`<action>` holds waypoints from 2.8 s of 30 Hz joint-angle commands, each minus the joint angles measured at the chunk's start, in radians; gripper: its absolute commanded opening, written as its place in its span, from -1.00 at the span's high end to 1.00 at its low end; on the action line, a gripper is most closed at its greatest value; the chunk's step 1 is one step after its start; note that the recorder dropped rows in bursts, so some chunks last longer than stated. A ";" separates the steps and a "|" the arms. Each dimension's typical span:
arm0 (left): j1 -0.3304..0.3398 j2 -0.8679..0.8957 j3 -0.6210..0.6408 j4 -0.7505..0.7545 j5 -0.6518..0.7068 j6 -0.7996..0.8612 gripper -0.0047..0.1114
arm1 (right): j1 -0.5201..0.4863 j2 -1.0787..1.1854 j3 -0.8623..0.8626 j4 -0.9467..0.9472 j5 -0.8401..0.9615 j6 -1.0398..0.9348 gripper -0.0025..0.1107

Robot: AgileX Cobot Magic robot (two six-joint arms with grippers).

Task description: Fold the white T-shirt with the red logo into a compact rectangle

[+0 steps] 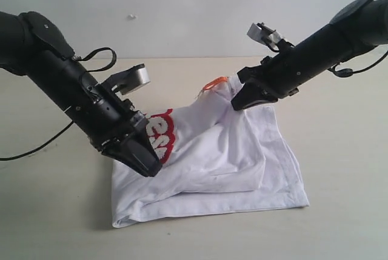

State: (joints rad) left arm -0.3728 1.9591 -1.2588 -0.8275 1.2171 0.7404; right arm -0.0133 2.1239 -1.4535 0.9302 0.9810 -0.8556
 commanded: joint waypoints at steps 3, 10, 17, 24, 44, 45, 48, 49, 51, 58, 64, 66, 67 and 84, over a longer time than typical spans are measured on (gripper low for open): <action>-0.115 -0.079 0.102 0.031 -0.031 0.005 0.55 | 0.002 -0.015 -0.060 0.114 0.084 -0.027 0.96; -0.191 -0.079 0.195 0.046 -0.161 -0.012 0.55 | 0.002 -0.046 -0.071 0.158 0.153 -0.045 0.96; -0.206 -0.079 0.250 0.051 -0.383 -0.023 0.55 | 0.002 -0.107 -0.071 0.168 0.187 -0.049 0.96; -0.206 -0.079 0.287 0.042 -0.476 -0.021 0.55 | 0.002 -0.158 -0.071 0.179 0.216 -0.049 0.96; -0.206 -0.064 0.327 0.038 -0.651 -0.042 0.55 | 0.002 -0.275 -0.071 -0.135 0.240 0.076 0.96; -0.206 -0.054 0.327 0.038 -0.651 -0.042 0.55 | 0.002 -0.281 -0.071 -0.139 0.240 0.084 0.96; -0.206 -0.020 0.327 0.038 -0.667 -0.047 0.55 | 0.002 -0.293 -0.071 -0.171 0.237 0.100 0.96; -0.206 -0.008 0.327 0.038 -0.679 -0.049 0.55 | 0.002 -0.295 -0.071 -0.191 0.237 0.107 0.96; -0.206 0.011 0.327 0.033 -0.706 -0.055 0.55 | 0.002 -0.305 -0.071 -0.244 0.227 0.146 0.96; -0.206 0.031 0.327 0.031 -0.725 -0.065 0.55 | 0.002 -0.363 -0.071 -0.474 0.195 0.313 0.96; -0.206 0.030 0.327 0.027 -0.725 -0.065 0.55 | 0.002 -0.415 -0.071 -0.647 0.240 0.430 0.96; -0.206 0.030 0.327 0.022 -0.725 -0.068 0.55 | 0.002 -0.424 -0.071 -0.685 0.240 0.463 0.96; -0.206 0.030 0.327 0.018 -0.725 -0.068 0.55 | 0.002 -0.426 -0.069 -0.692 0.240 0.468 0.96; -0.206 -0.168 0.259 0.032 -0.358 0.050 0.55 | 0.002 -0.394 -0.008 -0.619 0.240 0.491 -0.18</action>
State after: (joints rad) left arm -0.5751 1.8574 -0.9759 -0.8001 0.8031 0.7824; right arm -0.0126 1.7329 -1.4644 0.2991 1.2257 -0.3543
